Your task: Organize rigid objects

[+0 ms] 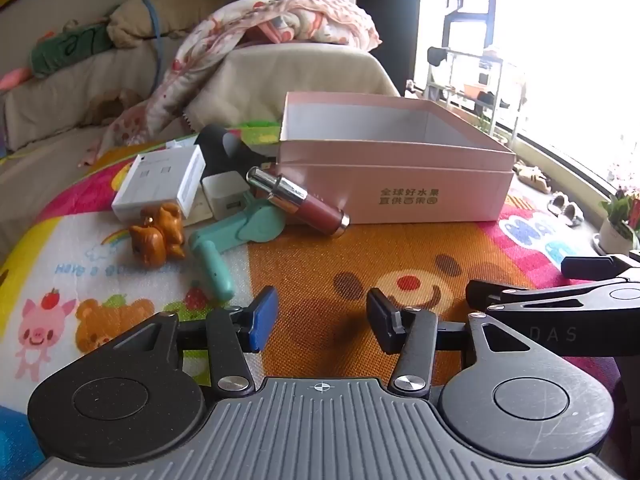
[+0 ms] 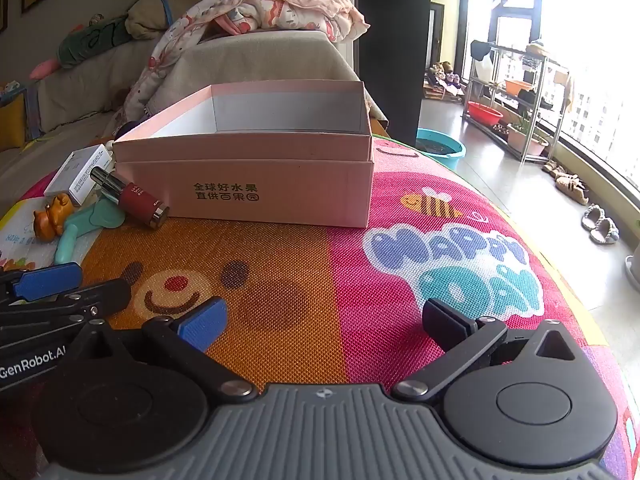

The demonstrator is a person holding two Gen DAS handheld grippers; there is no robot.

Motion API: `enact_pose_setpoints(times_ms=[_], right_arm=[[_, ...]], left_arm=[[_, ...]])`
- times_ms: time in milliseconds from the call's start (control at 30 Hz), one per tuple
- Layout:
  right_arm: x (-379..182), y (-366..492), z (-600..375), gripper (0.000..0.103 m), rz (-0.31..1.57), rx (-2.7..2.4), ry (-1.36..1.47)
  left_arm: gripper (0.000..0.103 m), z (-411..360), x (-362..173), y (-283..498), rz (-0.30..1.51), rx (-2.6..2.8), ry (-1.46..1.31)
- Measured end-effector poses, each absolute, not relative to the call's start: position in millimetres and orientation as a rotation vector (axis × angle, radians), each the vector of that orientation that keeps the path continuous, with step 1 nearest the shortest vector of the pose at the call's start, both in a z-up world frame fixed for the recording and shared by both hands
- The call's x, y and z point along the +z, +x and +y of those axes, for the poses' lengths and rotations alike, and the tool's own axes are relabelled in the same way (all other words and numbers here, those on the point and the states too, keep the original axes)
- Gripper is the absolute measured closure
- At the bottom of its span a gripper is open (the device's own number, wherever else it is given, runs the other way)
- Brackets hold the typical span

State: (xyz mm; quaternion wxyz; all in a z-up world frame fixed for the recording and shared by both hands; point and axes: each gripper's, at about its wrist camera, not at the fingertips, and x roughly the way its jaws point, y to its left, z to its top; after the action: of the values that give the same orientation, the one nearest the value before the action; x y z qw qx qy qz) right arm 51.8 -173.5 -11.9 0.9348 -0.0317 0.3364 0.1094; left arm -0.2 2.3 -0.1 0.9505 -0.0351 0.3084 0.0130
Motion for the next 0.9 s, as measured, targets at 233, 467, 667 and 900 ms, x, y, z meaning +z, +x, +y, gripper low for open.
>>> enact_pose_setpoints(times_ms=[233, 467, 667, 900], right_arm=[[-12.2, 51.9, -173.8, 0.000, 0.685, 0.225, -0.061], [-12.3, 52.5, -173.3, 0.000, 0.687, 0.225, -0.060], [-12.3, 52.0, -173.5, 0.000, 0.687, 0.225, -0.060], [-12.4, 52.1, -173.5, 0.000, 0.687, 0.225, -0.060]], left_arm=[[0.049, 0.6, -0.2, -0.1, 0.629, 0.035, -0.044], [0.049, 0.9, -0.2, -0.2, 0.628, 0.036, -0.044], [0.049, 0.8, -0.3, -0.1, 0.628, 0.035, -0.044], [0.049, 0.3, -0.3, -0.1, 0.629, 0.036, -0.043]])
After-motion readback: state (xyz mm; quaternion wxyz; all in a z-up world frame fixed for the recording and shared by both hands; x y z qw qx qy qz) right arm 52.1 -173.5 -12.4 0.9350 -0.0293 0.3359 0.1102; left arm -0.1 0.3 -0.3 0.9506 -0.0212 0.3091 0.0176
